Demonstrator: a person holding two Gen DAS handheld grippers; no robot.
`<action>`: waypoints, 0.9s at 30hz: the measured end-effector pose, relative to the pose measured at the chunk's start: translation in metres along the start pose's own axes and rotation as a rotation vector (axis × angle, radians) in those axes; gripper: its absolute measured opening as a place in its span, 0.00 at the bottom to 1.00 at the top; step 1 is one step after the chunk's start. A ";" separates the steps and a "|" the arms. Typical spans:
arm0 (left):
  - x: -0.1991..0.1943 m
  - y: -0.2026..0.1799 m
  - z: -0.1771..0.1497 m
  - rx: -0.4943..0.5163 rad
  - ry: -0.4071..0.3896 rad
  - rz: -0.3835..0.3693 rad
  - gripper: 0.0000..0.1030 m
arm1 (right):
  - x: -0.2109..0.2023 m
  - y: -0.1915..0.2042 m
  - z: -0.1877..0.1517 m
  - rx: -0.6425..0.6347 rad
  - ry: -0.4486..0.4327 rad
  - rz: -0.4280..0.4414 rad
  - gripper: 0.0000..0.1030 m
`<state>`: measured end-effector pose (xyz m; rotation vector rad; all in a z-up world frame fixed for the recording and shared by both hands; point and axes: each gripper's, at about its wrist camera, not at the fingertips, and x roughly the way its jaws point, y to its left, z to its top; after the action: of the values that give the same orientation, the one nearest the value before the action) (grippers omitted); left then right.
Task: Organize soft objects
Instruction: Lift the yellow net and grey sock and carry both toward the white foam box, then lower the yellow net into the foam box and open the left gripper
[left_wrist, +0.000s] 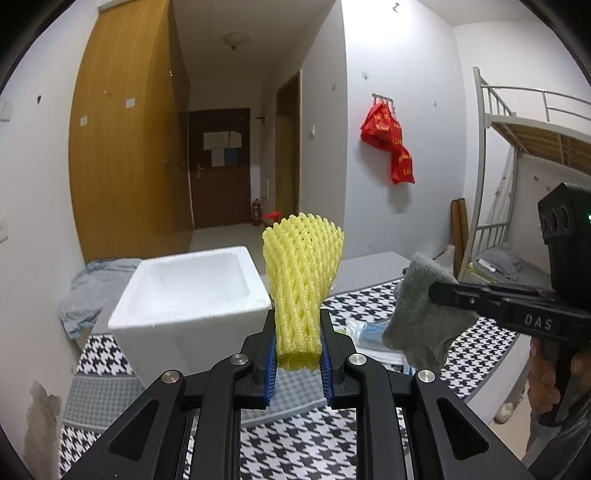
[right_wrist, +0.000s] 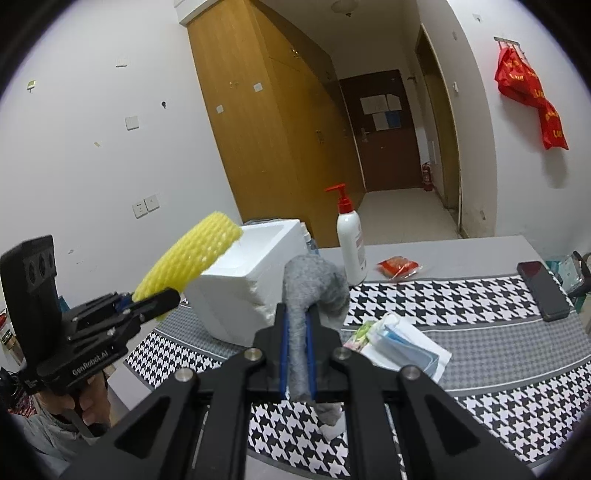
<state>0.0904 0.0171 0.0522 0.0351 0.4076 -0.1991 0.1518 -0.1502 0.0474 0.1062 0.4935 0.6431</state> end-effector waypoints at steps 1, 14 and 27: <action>0.002 0.001 0.003 0.001 -0.002 0.002 0.20 | 0.000 0.001 0.001 -0.003 -0.003 0.001 0.11; 0.023 0.026 0.030 -0.023 -0.006 0.059 0.20 | 0.007 0.000 0.021 0.001 -0.035 -0.001 0.11; 0.056 0.062 0.038 -0.070 0.032 0.166 0.20 | 0.026 -0.005 0.032 -0.009 -0.033 0.009 0.11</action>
<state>0.1685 0.0649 0.0645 0.0034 0.4407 -0.0211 0.1877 -0.1364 0.0641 0.1107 0.4581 0.6515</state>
